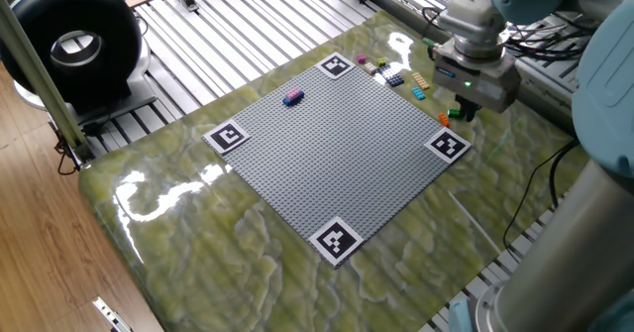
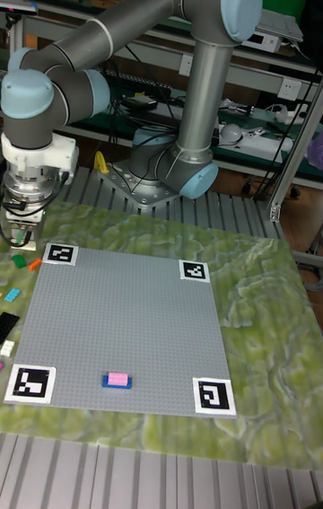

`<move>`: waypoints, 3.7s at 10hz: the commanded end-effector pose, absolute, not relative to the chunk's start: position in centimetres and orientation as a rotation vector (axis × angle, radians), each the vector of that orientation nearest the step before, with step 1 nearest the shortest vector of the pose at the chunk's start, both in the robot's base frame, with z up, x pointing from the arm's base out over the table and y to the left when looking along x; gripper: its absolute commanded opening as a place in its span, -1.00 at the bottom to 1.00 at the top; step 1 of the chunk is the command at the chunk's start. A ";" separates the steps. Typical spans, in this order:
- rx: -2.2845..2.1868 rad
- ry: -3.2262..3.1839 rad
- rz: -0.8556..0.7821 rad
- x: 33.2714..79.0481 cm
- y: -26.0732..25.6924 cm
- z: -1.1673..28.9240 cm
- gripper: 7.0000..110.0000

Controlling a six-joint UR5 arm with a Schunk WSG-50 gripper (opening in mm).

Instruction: Stack small Lego blocks one on top of the other

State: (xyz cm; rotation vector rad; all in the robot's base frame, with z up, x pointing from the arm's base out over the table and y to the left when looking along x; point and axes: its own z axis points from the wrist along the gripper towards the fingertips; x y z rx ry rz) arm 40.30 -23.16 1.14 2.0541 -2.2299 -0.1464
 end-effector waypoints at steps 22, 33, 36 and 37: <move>1.864 -2.515 -0.038 43.9 -23.4 -0.5 -1.00; 1.819 -2.573 0.011 45.0 -24.0 -0.9 -1.00; 1.825 -2.621 -0.010 45.5 -23.6 0.2 -0.71; 1.856 -2.574 0.023 45.4 -24.9 0.4 -0.71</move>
